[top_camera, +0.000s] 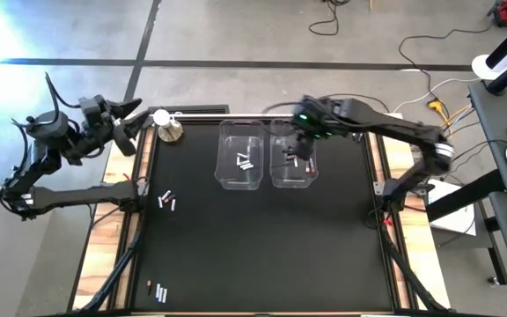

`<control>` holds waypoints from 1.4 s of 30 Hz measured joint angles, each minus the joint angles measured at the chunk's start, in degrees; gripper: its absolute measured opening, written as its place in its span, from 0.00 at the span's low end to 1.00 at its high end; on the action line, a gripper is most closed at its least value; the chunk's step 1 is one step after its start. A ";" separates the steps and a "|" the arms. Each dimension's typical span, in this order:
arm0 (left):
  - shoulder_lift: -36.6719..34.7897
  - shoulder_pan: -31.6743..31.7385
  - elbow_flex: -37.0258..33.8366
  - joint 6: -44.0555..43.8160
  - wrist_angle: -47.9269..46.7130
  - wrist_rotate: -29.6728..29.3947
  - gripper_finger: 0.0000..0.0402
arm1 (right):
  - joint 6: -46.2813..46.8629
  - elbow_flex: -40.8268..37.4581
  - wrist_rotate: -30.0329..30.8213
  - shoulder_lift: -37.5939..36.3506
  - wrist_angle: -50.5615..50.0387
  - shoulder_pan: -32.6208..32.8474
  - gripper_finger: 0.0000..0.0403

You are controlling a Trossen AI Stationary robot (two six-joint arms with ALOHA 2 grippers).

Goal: Sort batteries
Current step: Put the white battery into the left transparent bin

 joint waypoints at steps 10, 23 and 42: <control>1.26 0.00 -2.26 -8.67 1.80 -3.49 0.58 | 12.05 -31.51 -3.36 -20.37 4.86 -4.59 0.54; 6.90 0.00 -8.79 -9.93 15.80 -4.78 0.58 | 45.46 -41.86 -9.96 -15.47 16.66 -20.24 0.65; 8.34 0.00 -2.51 -9.34 9.22 -5.04 0.58 | 20.24 -42.58 -26.22 -6.12 24.14 -21.12 0.57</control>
